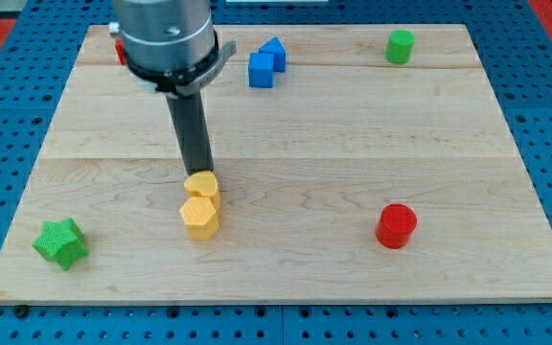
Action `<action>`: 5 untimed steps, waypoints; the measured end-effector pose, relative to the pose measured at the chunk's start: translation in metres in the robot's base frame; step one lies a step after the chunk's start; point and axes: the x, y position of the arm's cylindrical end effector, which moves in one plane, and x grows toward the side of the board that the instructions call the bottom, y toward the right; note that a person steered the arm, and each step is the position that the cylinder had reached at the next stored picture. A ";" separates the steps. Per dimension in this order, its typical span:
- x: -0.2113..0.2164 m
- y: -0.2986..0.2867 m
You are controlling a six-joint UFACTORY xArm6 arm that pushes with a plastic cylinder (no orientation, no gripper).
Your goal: Move straightly red circle towards left side
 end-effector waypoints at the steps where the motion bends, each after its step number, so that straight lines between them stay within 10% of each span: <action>1: -0.005 0.024; 3: -0.067 0.170; 5: 0.046 0.264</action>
